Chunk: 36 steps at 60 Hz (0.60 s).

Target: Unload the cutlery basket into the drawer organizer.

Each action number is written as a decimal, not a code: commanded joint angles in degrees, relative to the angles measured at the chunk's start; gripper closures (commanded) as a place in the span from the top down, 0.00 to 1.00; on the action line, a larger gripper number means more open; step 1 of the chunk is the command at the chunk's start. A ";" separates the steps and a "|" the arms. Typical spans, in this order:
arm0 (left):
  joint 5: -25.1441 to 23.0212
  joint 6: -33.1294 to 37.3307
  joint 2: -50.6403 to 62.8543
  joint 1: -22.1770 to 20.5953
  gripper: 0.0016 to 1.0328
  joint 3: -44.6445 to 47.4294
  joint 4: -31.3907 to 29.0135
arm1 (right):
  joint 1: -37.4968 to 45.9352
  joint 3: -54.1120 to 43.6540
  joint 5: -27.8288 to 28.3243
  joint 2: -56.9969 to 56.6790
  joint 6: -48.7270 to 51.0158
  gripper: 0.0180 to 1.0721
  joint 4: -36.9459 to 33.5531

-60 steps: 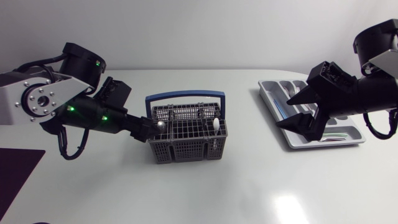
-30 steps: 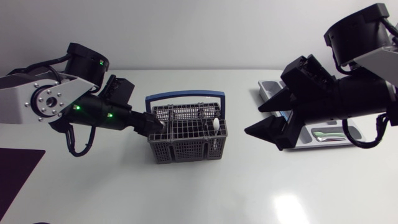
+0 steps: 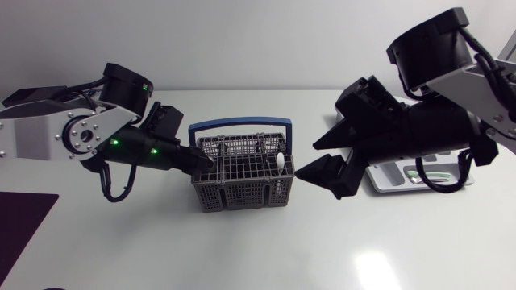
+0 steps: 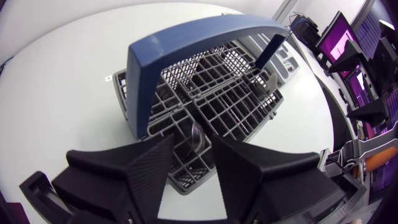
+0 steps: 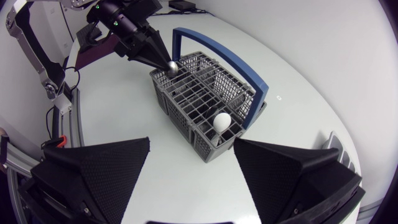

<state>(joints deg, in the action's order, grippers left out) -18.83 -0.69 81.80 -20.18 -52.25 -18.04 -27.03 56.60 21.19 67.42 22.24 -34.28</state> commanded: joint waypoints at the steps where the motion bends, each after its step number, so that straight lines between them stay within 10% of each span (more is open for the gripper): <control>1: -0.95 -1.42 1.96 -0.47 0.33 -1.10 0.46 | -0.66 -1.49 -0.10 1.22 -1.59 0.92 0.71; 36: -4.11 -2.30 3.89 0.50 0.13 -0.84 2.13 | -2.24 -3.78 -0.10 0.87 -2.11 0.92 2.03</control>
<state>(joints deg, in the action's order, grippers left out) -21.89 -1.78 84.55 -20.25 -52.25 -16.36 -28.82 54.19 21.17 68.16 21.54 -32.71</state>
